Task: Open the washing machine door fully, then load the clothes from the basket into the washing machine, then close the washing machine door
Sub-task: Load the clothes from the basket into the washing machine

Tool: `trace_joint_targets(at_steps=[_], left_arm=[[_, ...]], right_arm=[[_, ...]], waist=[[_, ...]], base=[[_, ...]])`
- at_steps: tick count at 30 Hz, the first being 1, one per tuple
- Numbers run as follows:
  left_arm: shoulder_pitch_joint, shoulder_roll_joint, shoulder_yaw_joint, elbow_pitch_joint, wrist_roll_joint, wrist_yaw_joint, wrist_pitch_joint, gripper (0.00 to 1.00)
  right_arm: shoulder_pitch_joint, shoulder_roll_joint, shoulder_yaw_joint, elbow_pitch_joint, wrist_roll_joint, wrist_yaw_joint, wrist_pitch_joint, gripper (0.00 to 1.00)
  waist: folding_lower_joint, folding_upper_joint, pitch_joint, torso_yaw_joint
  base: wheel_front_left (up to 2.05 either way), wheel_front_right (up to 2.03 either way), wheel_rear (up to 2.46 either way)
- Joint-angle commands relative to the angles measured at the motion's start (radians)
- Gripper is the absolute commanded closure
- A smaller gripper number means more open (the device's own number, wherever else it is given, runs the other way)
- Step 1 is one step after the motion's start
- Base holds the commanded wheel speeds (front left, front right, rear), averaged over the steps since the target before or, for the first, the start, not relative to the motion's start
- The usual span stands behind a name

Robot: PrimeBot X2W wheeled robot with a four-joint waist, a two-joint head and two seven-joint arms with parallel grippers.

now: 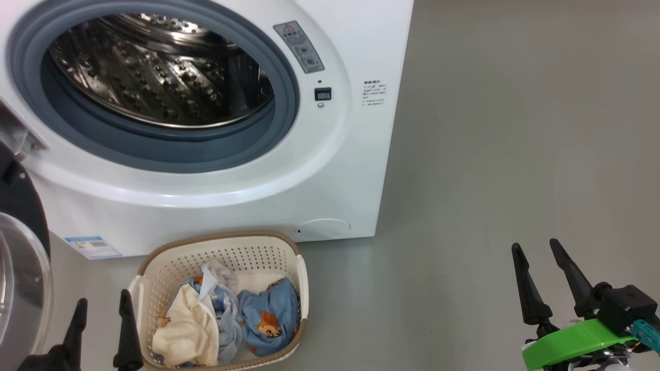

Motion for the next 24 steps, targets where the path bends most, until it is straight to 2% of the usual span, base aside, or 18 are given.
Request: trace_joint_targets(at_steps=[1, 24], left_arm=[[-0.03, 0.013, 0.029, -0.028, -0.009, -0.001, -0.006, 0.0], [-0.123, 0.013, 0.013, -0.024, -0.011, 0.001, -0.006, 0.0]], right_arm=[[-0.03, -0.007, 0.019, -0.03, 0.005, 0.003, -0.012, 0.0], [-0.084, -0.005, 0.017, -0.052, 0.001, 0.003, -0.012, 0.0]], waist=[[0.0, 0.0, 0.017, 0.0], [0.0, 0.0, 0.215, -0.006]], base=[[0.0, 0.0, 0.0], [0.0, 0.0, 0.0]])
